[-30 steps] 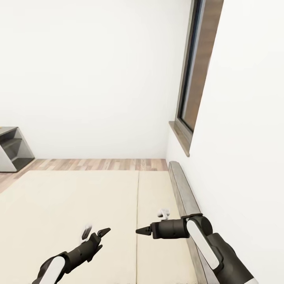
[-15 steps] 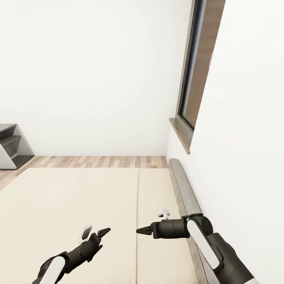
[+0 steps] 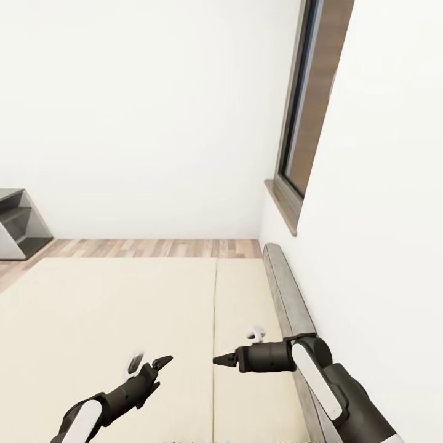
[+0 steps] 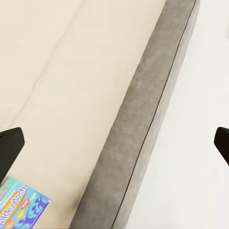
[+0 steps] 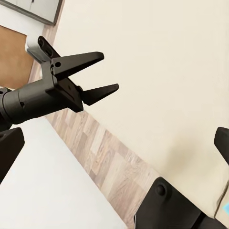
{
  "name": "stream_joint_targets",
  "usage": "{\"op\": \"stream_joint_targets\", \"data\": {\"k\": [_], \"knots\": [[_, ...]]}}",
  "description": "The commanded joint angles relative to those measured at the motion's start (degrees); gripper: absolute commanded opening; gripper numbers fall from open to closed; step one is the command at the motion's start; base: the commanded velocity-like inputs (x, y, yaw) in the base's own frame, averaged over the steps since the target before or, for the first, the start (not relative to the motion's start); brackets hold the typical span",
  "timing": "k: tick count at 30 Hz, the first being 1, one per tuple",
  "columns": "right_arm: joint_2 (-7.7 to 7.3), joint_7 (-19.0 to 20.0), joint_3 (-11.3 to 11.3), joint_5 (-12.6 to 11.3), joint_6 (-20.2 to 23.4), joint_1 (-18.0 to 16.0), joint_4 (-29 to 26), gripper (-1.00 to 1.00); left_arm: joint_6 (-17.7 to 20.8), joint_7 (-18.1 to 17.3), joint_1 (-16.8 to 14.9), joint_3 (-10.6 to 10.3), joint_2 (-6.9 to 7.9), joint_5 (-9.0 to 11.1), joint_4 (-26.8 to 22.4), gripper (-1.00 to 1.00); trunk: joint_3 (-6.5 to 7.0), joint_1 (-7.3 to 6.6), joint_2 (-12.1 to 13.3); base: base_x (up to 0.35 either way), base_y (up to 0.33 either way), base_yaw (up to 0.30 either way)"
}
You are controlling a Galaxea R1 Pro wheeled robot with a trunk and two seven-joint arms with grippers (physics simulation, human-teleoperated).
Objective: Put all the toys in the child's room - the three board games (two on the bed and one on the table), the two jigsaw puzzles on the table, and the tennis ball on the table - inside the toy box on the table in the child's room.
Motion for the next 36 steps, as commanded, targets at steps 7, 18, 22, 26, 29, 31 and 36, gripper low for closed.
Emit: {"op": "stream_joint_targets", "data": {"k": [7, 18, 22, 26, 29, 31, 36], "knots": [[-0.10, 0.53, 0.03, 0.55, 0.08, -0.06, -0.18, 1.00, 0.37, 0.04, -0.04, 0.12, -0.02, 0.05, -0.01, 1.00, -0.77, 0.03, -0.13, 0.000, 0.000, 0.000], [-1.66, 0.58, -0.06, 0.52, 0.08, 0.53, -4.92, 1.00, 0.59, -0.42, 0.49, 0.27, 0.16, 0.30, -2.59, 1.00, -1.79, 0.03, -0.13, 0.000, 0.000, 0.000], [-2.74, 0.58, -0.06, 0.40, 0.08, 0.84, -7.33, 1.00, 0.72, -0.43, 0.89, 0.25, 0.17, 0.38, -4.17, 1.00, -2.17, 0.03, -0.13, 0.000, 0.000, 0.000], [-3.35, 0.57, -0.06, 0.22, 0.08, 0.97, -8.57, 1.00, 0.81, -0.43, 1.45, 0.24, 0.16, 0.38, -5.49, 1.00, -2.54, 0.03, -0.13, 0.000, 0.000, 0.000], [-3.59, 0.57, -0.06, 0.15, 0.08, 1.03, -9.04, 1.00, 0.81, -0.44, 1.73, 0.28, 0.16, 0.38, -6.16, 1.00, -2.82, 0.03, -0.13, 0.000, 0.000, 0.000], [-3.68, 0.57, -0.06, 0.12, 0.08, 1.04, -9.20, 1.00, 0.82, -0.43, 1.85, 0.31, 0.16, 0.38, -6.41, 1.00, -3.00, 0.03, -0.13, 0.000, 0.000, 0.000], [-3.81, 0.57, -0.06, 0.19, 0.08, 1.08, -9.53, 1.00, 0.76, -0.42, 2.09, 0.38, 0.14, 0.39, -6.92, 1.00, -3.47, 0.03, -0.13, 0.000, 0.000, 0.000]]}}
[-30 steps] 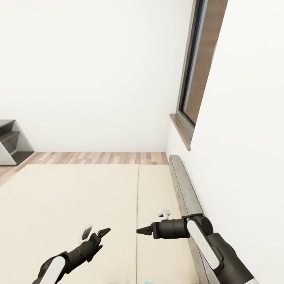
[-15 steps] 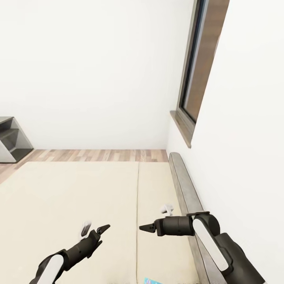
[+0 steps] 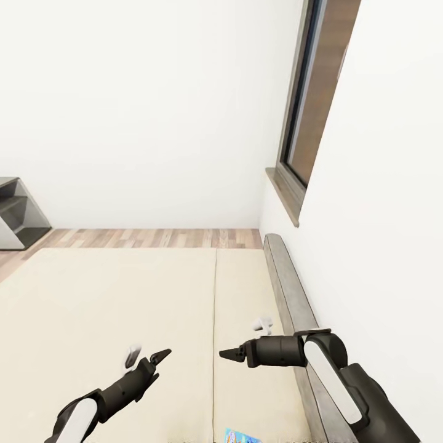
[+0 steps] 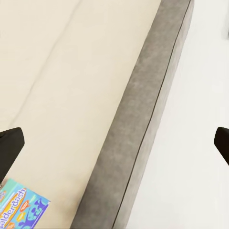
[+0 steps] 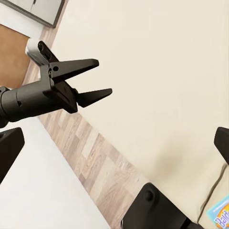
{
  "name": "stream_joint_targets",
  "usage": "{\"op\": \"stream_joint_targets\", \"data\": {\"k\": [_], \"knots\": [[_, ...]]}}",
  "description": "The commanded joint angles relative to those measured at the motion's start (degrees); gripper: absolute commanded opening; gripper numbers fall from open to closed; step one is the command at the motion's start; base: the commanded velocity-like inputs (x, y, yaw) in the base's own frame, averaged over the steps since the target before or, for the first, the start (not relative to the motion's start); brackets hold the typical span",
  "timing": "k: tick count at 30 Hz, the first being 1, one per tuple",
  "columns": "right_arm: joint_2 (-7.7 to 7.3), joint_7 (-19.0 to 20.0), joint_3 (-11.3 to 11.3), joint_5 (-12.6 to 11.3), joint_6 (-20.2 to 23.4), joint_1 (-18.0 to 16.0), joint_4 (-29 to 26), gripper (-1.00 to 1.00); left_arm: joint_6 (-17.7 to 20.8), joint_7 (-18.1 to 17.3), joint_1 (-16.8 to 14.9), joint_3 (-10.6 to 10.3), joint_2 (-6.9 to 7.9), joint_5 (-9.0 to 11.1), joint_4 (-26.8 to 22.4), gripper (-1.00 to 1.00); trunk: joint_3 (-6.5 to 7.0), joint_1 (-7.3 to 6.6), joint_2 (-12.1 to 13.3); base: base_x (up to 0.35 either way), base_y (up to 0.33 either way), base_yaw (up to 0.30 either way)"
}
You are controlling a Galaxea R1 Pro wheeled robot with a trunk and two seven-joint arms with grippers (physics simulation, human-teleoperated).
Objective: Put all the toys in the child's room - the three board games (two on the bed and one on the table), the two jigsaw puzzles on the table, and the tennis ball on the table - inside the toy box on the table in the child's room.
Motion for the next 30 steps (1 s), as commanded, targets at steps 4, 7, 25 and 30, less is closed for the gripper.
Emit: {"op": "stream_joint_targets", "data": {"k": [4, 7, 25, 30], "knots": [[-0.09, 0.48, -0.01, 0.56, 0.09, -0.07, -0.20, 1.00, 0.30, -0.07, 0.08, 0.15, -0.04, 0.05, -0.29, 1.00, -0.49, 0.03, -0.12, 0.000, 0.000, 0.000], [-0.12, 0.45, -0.03, 0.58, 0.09, -0.06, -0.26, 1.00, 0.28, -0.03, 0.14, 0.14, -0.06, 0.01, -0.39, 1.00, -0.76, 0.03, -0.12, 0.000, 0.000, 0.000], [-0.22, 0.35, -0.14, 0.56, 0.09, -0.13, -0.23, 1.00, 0.25, 0.19, 0.20, -0.09, -0.11, -0.15, -0.49, 1.00, -2.44, 0.03, -0.12, 0.000, 0.000, 0.000], [-0.23, 0.35, -0.18, 0.54, 0.09, -0.13, -0.23, 1.00, 0.25, 0.28, 0.20, -0.17, -0.14, -0.18, -0.49, 1.00, -2.90, 0.03, -0.12, 0.000, 0.000, 0.000]]}}
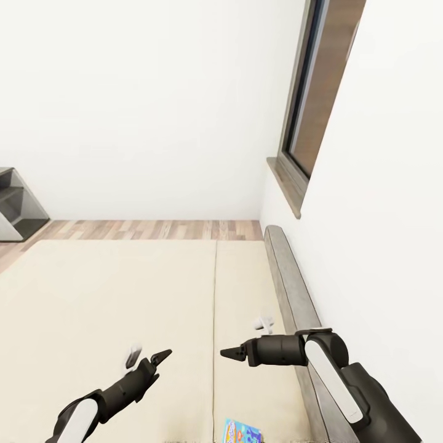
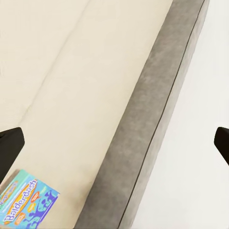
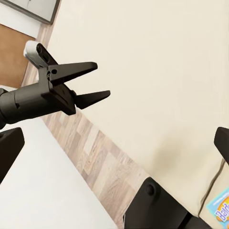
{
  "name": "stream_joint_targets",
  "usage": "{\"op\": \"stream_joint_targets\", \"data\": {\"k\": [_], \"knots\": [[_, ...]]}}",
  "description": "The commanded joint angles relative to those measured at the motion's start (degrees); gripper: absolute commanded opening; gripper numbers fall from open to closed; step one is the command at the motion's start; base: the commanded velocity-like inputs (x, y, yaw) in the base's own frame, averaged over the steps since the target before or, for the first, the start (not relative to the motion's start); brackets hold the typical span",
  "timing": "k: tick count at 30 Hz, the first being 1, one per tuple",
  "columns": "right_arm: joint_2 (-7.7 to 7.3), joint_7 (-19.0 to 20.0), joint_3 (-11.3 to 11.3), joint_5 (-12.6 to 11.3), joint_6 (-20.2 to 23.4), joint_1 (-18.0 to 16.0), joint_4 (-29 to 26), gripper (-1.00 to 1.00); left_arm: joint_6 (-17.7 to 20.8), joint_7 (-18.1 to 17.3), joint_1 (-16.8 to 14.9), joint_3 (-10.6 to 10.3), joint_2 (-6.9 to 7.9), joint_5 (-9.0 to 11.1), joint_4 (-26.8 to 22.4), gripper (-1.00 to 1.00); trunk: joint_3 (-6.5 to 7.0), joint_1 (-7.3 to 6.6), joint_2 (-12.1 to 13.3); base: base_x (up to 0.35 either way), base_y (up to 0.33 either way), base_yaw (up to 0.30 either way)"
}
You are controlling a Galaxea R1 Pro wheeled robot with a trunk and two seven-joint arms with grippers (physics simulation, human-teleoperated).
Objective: Put all the toys in the child's room - the three board games (two on the bed and one on the table), the two jigsaw puzzles on the table, and the tennis ball on the table - inside the toy box on the table in the child's room.
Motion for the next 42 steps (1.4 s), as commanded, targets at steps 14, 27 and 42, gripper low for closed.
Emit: {"op": "stream_joint_targets", "data": {"k": [14, 27, 42], "knots": [[-0.05, 0.46, -0.03, 0.50, 0.10, -0.06, -0.04, 1.00, 0.36, 0.05, -0.09, 0.09, -0.12, 0.02, 0.19, 1.00, -1.41, 0.03, -0.11, 0.000, 0.000, 0.000], [-0.11, 0.51, -0.03, 0.49, 0.10, -0.06, 0.00, 1.00, 0.36, 0.26, -0.13, 0.11, -0.14, 0.01, 0.56, 1.00, -2.61, 0.03, -0.11, 0.000, 0.000, 0.000], [-0.12, 0.52, -0.03, 0.45, 0.10, -0.06, 0.01, 1.00, 0.36, 0.46, -0.13, 0.11, -0.14, 0.01, 0.74, 1.00, -4.01, 0.03, -0.11, 0.000, 0.000, 0.000]]}}
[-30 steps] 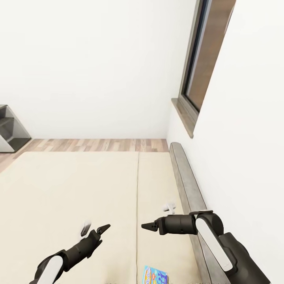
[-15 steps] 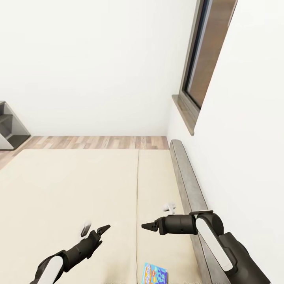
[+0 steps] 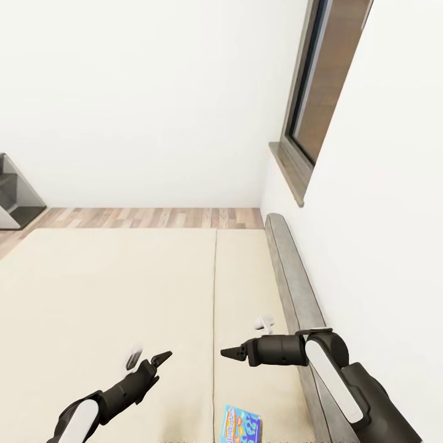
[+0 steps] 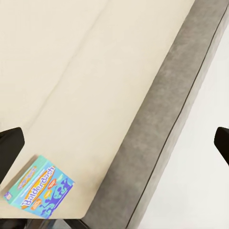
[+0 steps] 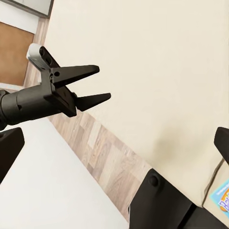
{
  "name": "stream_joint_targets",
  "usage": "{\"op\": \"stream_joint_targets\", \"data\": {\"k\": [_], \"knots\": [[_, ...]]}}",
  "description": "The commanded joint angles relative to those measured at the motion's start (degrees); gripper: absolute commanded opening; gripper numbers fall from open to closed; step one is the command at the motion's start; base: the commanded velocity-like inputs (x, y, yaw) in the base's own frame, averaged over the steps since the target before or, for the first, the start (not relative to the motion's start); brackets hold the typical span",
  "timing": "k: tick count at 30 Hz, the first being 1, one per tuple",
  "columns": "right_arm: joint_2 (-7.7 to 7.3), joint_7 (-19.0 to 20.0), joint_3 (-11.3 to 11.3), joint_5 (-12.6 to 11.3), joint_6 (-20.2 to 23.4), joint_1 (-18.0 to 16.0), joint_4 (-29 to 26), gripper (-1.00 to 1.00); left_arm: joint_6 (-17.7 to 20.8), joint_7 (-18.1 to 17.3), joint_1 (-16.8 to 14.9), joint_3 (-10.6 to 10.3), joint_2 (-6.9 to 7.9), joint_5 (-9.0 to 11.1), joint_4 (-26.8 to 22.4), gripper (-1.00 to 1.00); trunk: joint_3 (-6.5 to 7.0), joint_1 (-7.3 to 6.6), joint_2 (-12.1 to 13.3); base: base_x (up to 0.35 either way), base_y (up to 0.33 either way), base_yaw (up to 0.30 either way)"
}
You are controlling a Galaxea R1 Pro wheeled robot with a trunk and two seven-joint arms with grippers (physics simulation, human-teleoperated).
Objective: Put all the toys in the child's room - the three board games (two on the bed and one on the table), the two jigsaw puzzles on the table, and the tennis ball on the table - inside the toy box on the table in the child's room.
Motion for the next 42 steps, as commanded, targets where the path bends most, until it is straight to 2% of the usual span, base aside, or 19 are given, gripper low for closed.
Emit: {"op": "stream_joint_targets", "data": {"k": [1, 27, 39, 42], "knots": [[-0.01, 0.53, 0.02, 0.51, 0.10, -0.05, -0.03, 1.00, 0.36, -0.15, -0.04, 0.11, -0.02, 0.03, -0.01, 1.00, -0.19, 0.03, -0.11, 0.000, 0.000, 0.000], [-0.05, 0.53, -0.03, 0.50, 0.10, -0.17, 0.43, 1.00, 0.36, -0.19, -0.56, 0.02, -0.33, -0.05, 1.47, 1.00, -2.58, 0.03, -0.11, 0.000, 0.000, 0.000], [-0.10, 0.86, -0.26, 0.43, 0.10, 0.50, 1.60, 1.00, 0.31, -0.19, -0.64, 0.02, -0.38, -0.06, 1.74, 1.00, -2.93, 0.03, -0.11, 0.000, 0.000, 0.000], [-1.08, 0.57, -1.24, 0.82, -0.91, -0.15, 2.39, 1.00, -0.67, -1.16, -1.61, -0.95, 0.60, -1.02, 2.04, 1.00, -2.93, 0.03, -0.11, 0.000, 0.000, 0.000]]}}
